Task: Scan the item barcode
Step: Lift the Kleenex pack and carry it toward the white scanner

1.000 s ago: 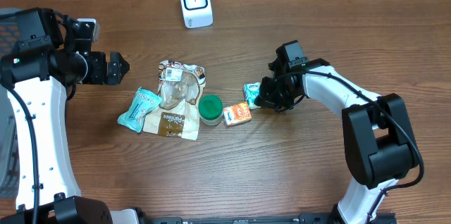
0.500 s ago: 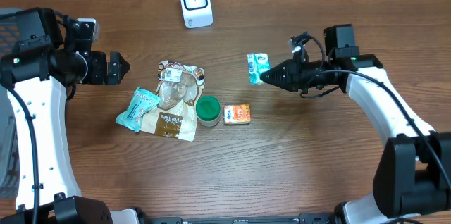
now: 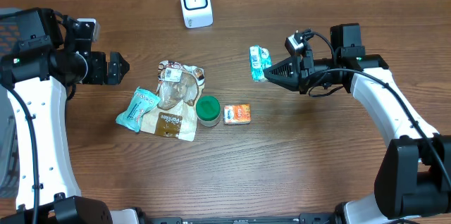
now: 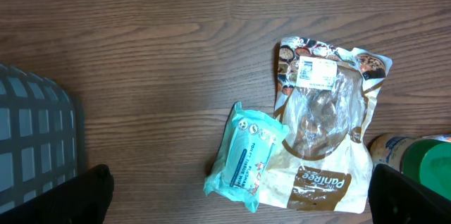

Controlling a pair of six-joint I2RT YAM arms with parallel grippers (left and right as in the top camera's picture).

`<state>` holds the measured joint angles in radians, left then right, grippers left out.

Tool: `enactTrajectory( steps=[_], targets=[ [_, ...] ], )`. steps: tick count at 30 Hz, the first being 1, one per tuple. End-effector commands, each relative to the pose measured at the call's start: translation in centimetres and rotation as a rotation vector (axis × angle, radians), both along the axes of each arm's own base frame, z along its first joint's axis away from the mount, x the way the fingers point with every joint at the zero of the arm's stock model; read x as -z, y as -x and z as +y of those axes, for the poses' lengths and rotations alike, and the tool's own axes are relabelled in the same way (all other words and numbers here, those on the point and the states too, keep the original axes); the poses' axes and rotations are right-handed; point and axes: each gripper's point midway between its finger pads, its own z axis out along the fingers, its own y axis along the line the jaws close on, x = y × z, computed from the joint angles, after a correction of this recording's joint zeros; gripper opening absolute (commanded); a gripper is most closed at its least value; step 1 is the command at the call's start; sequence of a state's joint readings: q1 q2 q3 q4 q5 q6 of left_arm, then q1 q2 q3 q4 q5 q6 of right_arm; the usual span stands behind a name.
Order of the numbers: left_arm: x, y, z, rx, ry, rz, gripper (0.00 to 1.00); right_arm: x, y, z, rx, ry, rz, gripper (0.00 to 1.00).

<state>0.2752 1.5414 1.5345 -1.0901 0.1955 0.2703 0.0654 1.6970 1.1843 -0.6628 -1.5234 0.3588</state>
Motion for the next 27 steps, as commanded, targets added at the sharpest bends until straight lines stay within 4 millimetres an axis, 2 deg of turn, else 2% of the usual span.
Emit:
enactTrajectory(
  steps=[1, 12, 22, 27],
  targets=[
    [-1.2, -0.4, -0.1, 0.018, -0.007, -0.037, 1.0, -1.5, 0.5, -0.1, -0.017, -0.042, -0.009, 0.04],
    [-1.2, -0.4, -0.1, 0.018, -0.007, -0.037, 1.0, -1.5, 0.5, -0.1, -0.017, -0.033, 0.134, 0.04],
    [-1.2, -0.4, -0.1, 0.018, -0.007, -0.037, 0.99, -1.6, 0.1, -0.1, -0.018, -0.034, 0.069, 0.04],
    [-1.2, -0.4, -0.1, 0.018, -0.007, -0.037, 1.0, 0.2, -0.7, 0.5, 0.032, 0.072, 0.048, 0.04]
  ],
)
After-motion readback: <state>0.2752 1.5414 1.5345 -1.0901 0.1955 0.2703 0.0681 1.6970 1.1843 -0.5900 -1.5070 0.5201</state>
